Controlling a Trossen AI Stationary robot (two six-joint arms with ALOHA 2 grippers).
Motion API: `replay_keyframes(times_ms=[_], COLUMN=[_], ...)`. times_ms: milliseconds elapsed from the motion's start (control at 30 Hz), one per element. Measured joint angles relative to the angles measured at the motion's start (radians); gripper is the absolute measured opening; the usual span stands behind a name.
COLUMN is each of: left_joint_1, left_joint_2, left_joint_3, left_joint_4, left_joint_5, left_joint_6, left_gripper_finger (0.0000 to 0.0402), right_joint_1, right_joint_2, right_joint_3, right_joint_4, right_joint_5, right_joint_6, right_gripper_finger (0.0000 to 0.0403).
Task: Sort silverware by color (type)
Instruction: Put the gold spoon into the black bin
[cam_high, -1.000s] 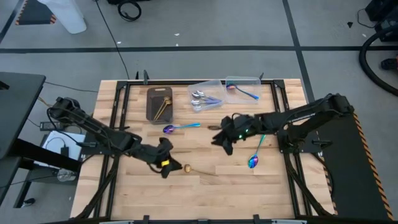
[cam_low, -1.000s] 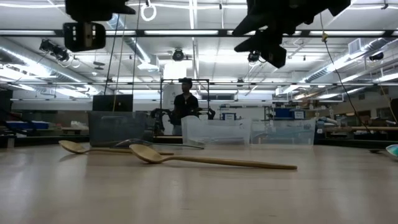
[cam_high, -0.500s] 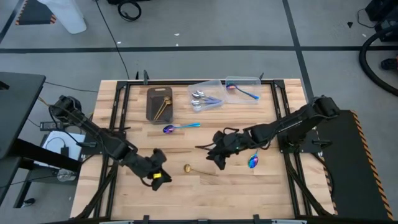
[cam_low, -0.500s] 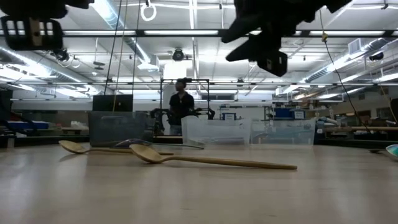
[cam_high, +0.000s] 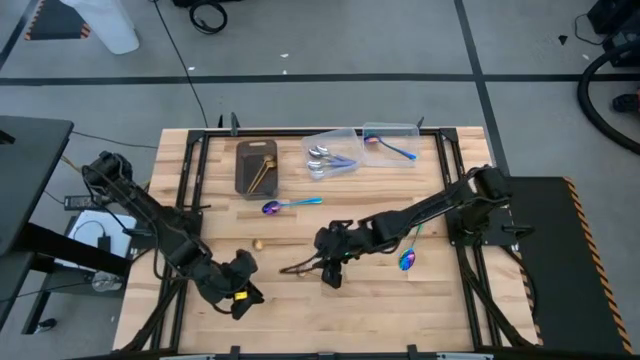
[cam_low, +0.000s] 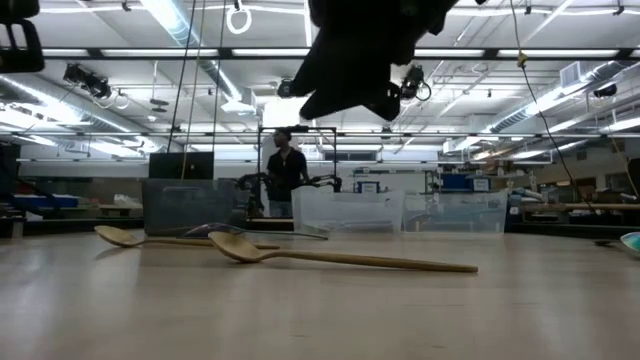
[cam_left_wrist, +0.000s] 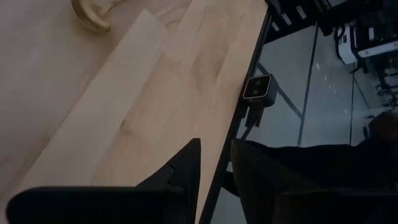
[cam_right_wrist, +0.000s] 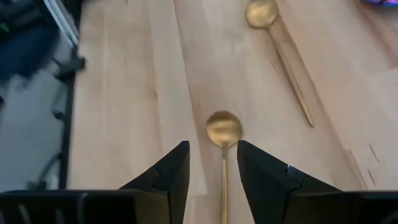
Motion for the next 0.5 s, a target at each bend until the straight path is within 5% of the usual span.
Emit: replay_keyframes(times_ms=[500], left_joint_1=[-0.107], left_joint_2=[0.000], left_joint_3=[0.000], left_joint_4=[-0.090], left_joint_5=[-0.073], left_joint_6=[-0.181], left_gripper_finger=[0.0098], right_joint_1=[0.073], right_joint_2=[0.214], right_joint_3=[0.222], right_joint_4=[-0.185], right_joint_5=[0.134], right_joint_6=[-0.205], right_gripper_finger=[0.0143])
